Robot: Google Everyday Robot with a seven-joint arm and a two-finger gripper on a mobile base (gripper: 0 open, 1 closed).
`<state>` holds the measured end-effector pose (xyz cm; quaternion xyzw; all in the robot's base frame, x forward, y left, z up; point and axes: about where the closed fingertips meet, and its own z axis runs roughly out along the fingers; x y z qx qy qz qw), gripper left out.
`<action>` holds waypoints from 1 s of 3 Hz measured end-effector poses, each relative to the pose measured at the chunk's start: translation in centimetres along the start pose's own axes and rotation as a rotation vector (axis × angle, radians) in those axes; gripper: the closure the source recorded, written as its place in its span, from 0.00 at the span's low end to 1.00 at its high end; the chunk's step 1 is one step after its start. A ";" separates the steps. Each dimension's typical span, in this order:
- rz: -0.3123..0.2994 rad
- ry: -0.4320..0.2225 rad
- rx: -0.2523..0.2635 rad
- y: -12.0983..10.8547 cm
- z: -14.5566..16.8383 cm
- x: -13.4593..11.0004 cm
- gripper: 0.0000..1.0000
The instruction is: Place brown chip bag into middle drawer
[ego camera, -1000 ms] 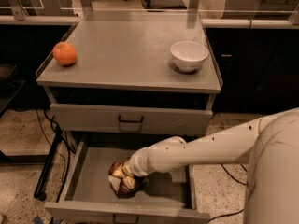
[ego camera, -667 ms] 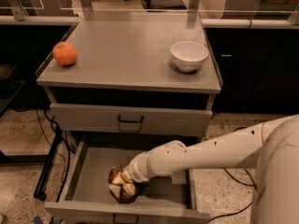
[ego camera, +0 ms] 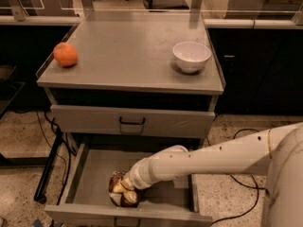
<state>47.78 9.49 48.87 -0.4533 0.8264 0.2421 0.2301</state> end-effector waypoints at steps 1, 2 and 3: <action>-0.001 0.001 -0.001 0.0 0.0 0.0 0.84; -0.001 0.001 -0.001 0.0 0.0 0.0 0.63; -0.001 0.001 -0.002 0.0 0.0 0.0 0.38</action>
Offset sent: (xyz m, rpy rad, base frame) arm -0.0005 0.0000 -0.0001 0.0001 0.0008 0.0015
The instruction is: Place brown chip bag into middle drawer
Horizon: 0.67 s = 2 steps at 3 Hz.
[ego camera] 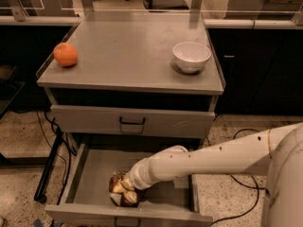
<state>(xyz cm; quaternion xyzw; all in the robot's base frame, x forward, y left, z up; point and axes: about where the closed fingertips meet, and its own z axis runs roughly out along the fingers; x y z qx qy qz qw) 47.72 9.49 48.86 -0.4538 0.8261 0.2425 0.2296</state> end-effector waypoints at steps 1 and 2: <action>0.000 0.000 0.000 0.0 0.0 0.0 0.16; 0.000 0.000 0.000 0.0 0.0 0.0 0.00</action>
Offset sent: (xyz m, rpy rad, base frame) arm 0.0000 0.0000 0.0000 0.0000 0.0000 0.0000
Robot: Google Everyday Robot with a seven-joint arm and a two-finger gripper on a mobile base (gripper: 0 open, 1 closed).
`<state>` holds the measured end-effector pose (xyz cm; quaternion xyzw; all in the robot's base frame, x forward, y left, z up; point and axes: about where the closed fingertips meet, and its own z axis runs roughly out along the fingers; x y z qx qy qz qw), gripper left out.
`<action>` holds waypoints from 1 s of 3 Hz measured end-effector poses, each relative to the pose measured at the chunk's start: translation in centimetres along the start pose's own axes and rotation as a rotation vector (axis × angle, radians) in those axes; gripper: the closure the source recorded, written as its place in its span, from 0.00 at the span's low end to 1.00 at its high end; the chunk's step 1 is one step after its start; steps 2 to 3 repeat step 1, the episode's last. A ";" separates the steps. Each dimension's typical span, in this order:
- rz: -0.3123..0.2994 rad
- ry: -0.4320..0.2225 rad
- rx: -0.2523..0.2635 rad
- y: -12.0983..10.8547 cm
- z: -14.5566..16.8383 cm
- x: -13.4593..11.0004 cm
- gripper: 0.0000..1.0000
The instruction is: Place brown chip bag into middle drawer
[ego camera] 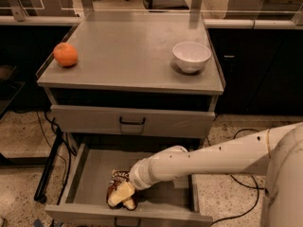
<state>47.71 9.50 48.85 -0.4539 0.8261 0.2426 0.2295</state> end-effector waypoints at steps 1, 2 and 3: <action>0.000 0.000 0.000 0.0 0.0 0.0 0.00; 0.000 0.000 0.000 0.0 0.0 0.0 0.00; 0.000 0.000 0.000 0.0 0.0 0.0 0.00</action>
Offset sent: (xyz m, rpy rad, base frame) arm 0.0000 0.0000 0.0000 0.0000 0.0000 0.0000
